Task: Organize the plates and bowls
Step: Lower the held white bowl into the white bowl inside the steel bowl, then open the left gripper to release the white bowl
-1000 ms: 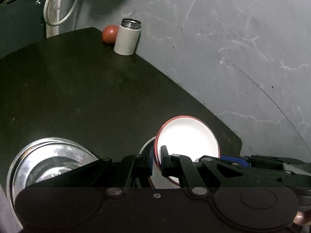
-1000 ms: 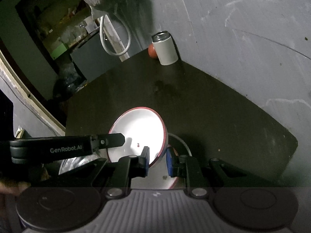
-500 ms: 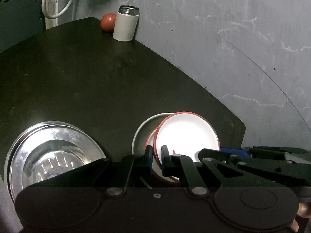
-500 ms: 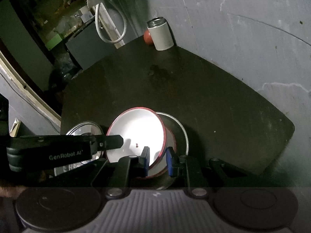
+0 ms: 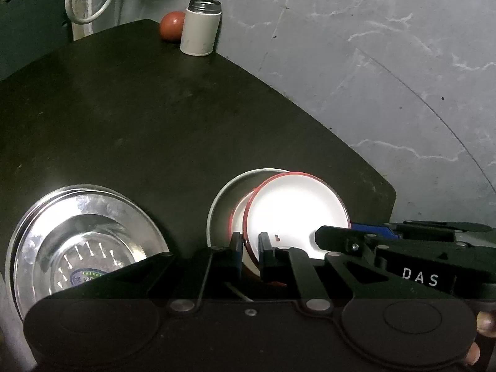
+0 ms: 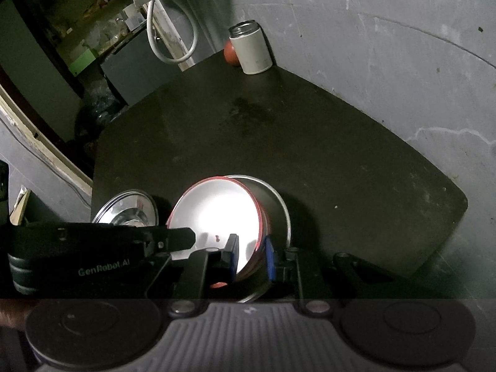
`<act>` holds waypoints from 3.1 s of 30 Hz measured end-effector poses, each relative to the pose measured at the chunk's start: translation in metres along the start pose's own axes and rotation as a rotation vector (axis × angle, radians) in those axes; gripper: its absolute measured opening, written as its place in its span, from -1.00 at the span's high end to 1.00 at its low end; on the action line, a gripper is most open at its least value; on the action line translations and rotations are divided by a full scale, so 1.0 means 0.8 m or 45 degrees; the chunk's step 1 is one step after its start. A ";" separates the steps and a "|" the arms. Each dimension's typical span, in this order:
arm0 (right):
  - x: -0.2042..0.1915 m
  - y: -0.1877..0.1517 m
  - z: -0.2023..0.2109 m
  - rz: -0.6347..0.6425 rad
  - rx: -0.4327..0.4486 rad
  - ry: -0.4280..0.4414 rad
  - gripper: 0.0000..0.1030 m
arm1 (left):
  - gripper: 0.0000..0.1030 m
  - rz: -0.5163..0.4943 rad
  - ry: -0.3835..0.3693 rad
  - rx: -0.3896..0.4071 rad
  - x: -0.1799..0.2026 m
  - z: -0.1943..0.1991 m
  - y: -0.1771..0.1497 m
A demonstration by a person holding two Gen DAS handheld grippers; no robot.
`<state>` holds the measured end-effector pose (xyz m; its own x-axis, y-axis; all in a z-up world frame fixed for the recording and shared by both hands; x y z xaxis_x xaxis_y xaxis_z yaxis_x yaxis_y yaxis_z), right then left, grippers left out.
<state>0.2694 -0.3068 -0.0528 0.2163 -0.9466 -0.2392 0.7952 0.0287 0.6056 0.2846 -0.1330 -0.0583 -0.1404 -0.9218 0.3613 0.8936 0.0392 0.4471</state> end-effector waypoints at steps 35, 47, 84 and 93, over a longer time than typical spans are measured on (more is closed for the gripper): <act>-0.001 0.004 -0.010 0.034 -0.017 0.031 0.55 | 0.74 0.030 0.043 -0.032 -0.001 -0.003 -0.001; 0.003 0.006 -0.011 0.040 -0.019 0.039 0.48 | 0.73 0.046 0.043 -0.031 -0.002 0.000 -0.002; 0.022 0.020 0.027 0.057 0.080 0.016 -0.99 | -0.98 0.257 0.029 0.172 -0.028 0.064 0.023; 0.041 0.022 0.034 0.028 0.061 -0.051 -1.00 | -0.99 0.204 0.058 0.214 -0.023 0.075 0.025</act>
<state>0.2750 -0.3459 -0.0292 0.2097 -0.9580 -0.1955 0.7624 0.0350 0.6461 0.2795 -0.0919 -0.0072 0.0203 -0.9151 0.4027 0.8188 0.2463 0.5185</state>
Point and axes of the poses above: each gripper's, at about its wrist camera, not at the fingertips, and z roughly against the way its jaws point, x to its right, y to its top, the point moved 3 cm from there along -z, roughly the way its jaws point, and after that the axes turned 12 degrees about z, right-handed, at the moved point
